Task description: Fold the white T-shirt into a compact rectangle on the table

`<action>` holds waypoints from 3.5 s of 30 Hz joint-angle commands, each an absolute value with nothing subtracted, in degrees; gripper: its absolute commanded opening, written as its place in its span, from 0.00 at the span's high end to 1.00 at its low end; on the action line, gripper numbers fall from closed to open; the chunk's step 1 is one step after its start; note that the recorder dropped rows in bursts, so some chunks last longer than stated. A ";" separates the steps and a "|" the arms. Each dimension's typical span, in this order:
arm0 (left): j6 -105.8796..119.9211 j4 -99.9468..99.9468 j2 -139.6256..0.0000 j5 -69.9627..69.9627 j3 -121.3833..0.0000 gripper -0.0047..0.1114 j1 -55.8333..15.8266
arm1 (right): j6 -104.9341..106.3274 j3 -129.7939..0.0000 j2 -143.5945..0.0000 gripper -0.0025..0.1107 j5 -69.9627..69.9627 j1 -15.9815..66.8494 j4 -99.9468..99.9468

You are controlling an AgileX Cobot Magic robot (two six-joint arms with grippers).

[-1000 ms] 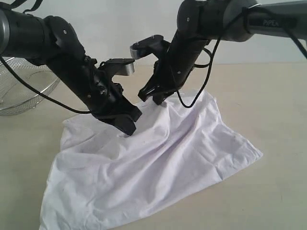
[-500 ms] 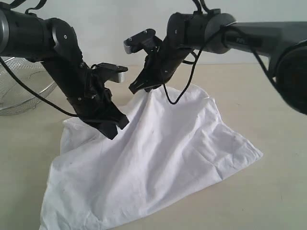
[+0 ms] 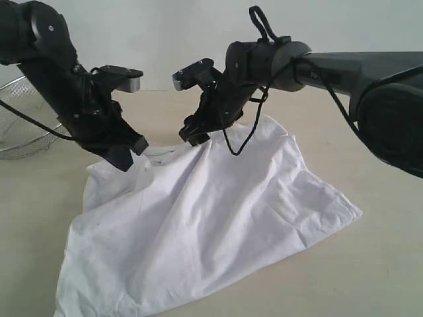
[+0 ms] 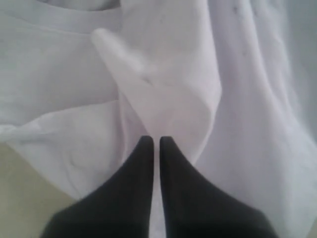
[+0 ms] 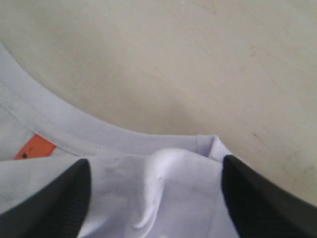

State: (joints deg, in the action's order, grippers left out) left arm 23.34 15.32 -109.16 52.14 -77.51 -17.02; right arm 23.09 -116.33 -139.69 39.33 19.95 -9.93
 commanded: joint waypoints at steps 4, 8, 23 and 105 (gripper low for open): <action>22.48 13.93 -107.99 54.18 -77.31 0.92 -12.06 | 7.35 -116.79 -134.00 0.49 51.19 19.85 6.46; 23.63 14.08 -107.99 52.87 -77.31 0.92 -10.42 | 6.92 -116.79 -131.82 0.87 60.84 19.85 10.39; 38.24 24.77 -115.76 50.32 -77.31 0.92 -9.21 | 12.58 -112.36 -130.96 0.98 69.96 19.95 0.36; 35.67 28.70 -119.87 52.20 -89.31 0.92 -4.55 | 15.66 -87.78 -128.26 0.98 56.10 19.84 -4.71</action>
